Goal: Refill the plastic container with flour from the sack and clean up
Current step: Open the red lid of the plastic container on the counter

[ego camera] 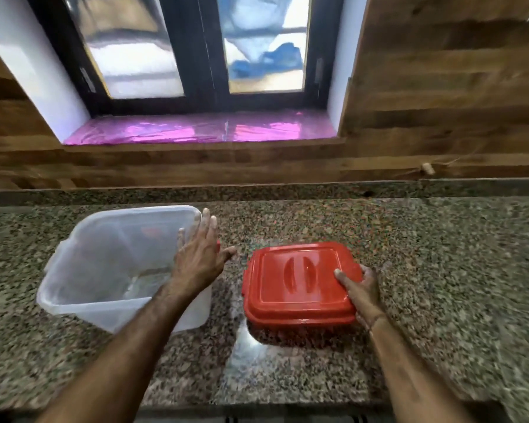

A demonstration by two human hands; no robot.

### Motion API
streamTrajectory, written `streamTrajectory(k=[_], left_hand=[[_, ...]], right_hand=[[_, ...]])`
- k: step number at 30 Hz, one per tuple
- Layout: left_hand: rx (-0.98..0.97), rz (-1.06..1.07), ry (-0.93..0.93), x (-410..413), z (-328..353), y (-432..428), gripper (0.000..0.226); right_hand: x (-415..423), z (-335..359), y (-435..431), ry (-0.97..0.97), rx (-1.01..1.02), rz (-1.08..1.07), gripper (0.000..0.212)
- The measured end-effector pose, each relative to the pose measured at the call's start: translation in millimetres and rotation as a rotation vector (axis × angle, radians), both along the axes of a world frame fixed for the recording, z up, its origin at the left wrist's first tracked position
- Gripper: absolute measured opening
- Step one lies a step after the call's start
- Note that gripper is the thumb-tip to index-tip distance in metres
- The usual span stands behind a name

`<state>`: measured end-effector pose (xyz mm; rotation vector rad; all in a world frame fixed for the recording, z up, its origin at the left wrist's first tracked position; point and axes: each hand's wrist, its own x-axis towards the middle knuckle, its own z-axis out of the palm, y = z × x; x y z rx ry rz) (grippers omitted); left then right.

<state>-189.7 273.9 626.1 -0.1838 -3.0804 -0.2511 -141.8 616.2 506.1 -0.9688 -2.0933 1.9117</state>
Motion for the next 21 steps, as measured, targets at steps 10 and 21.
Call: streamTrajectory(k=[10,21], left_hand=[[-0.029,0.004,0.033,0.8,-5.9,-2.4,0.093],[0.032,-0.003,0.044,4.4,-1.6,-1.0,0.090]], right_hand=[[2.7,-39.0,-16.1,-0.260,0.580,0.288,0.048],[3.9,-12.0,-29.7,-0.211,0.724,0.349,0.063]])
